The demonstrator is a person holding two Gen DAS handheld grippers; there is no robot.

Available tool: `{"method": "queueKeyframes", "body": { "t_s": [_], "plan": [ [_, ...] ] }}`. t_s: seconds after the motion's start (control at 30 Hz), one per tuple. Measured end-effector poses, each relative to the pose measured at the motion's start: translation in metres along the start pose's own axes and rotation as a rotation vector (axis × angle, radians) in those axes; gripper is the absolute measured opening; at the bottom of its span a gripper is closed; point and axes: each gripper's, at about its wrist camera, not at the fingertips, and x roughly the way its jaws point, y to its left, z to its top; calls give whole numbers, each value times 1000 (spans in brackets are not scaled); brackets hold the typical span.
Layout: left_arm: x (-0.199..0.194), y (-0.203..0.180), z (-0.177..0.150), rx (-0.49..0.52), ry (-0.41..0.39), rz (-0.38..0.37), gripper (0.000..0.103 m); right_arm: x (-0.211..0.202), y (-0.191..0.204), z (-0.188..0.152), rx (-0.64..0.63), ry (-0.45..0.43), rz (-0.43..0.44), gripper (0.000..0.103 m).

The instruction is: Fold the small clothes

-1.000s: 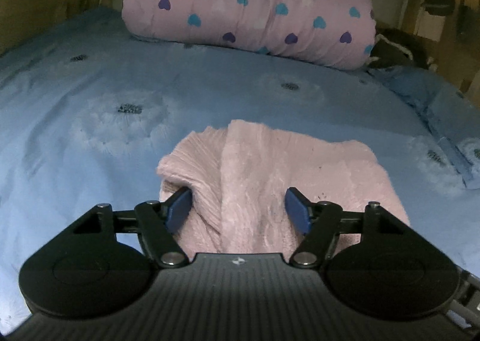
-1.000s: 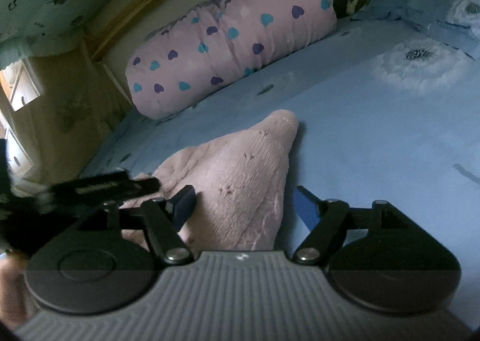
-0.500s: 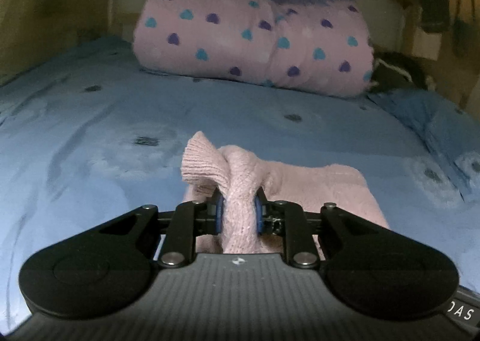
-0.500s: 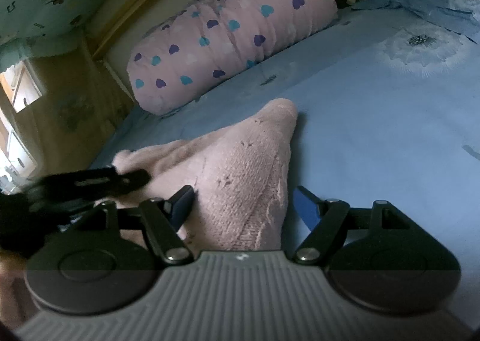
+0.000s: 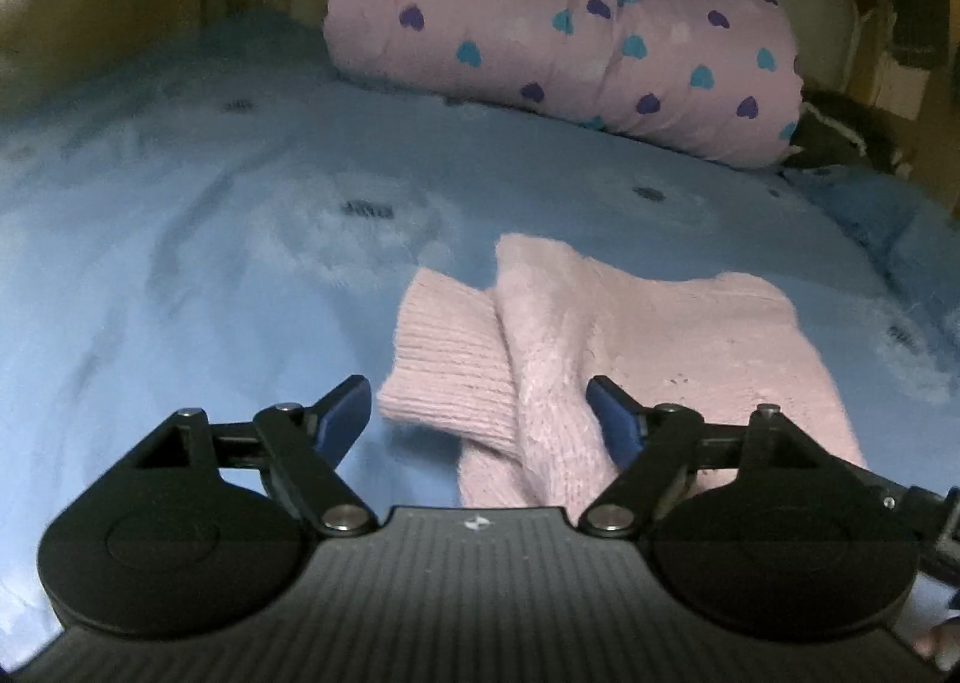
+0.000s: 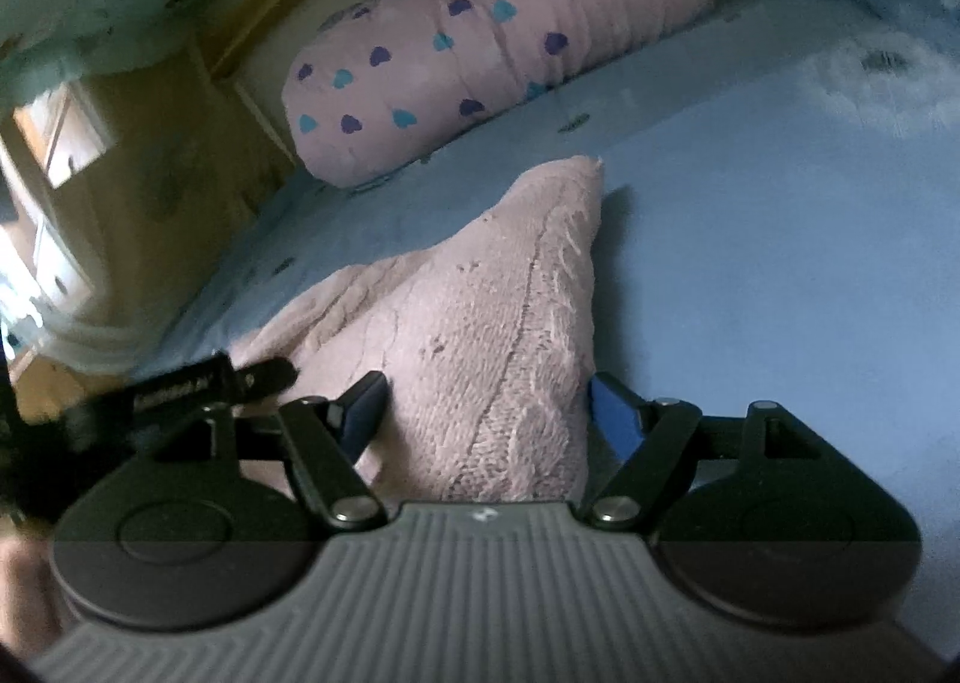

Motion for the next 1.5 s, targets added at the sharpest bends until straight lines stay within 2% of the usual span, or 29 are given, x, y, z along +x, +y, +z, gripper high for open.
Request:
{"method": "queueKeyframes", "body": {
  "t_s": [0.07,0.23,0.37,0.5,0.67,0.77,0.87,0.97,1.0,1.03,1.13,1.23,1.33,1.5],
  "plan": [
    [3,7,-2,-53,34,-44,83,0,-6,2,55,2,9,83],
    [12,15,-12,-137,110,-134,85,8,-19,-3,141,46,28,85],
    [23,18,-18,-211,172,-195,86,15,-18,-8,75,55,48,86],
    [26,10,-20,-168,165,-192,88,17,-16,-9,56,63,49,89],
    [32,0,-22,-115,176,-210,94,24,-12,-8,42,95,119,89],
    [36,1,-22,-115,186,-221,95,26,-10,-9,41,89,130,89],
    [37,3,-22,-118,185,-232,96,27,-15,-9,69,83,156,89],
    [37,4,-23,-114,176,-240,95,27,-16,-9,82,81,165,83],
    [37,4,-23,-114,173,-241,91,27,-16,-10,83,79,161,76],
    [35,4,-22,-117,173,-252,81,27,-15,-10,88,78,159,69],
    [28,4,-21,-135,179,-276,67,25,-16,-10,118,68,170,56],
    [20,4,-21,-137,174,-293,60,16,-7,-7,67,62,165,52],
    [10,5,-22,-151,195,-336,58,9,-4,-3,81,78,169,51],
    [-9,2,-31,-163,270,-431,58,-13,-12,2,180,106,209,51]
  ]
}}
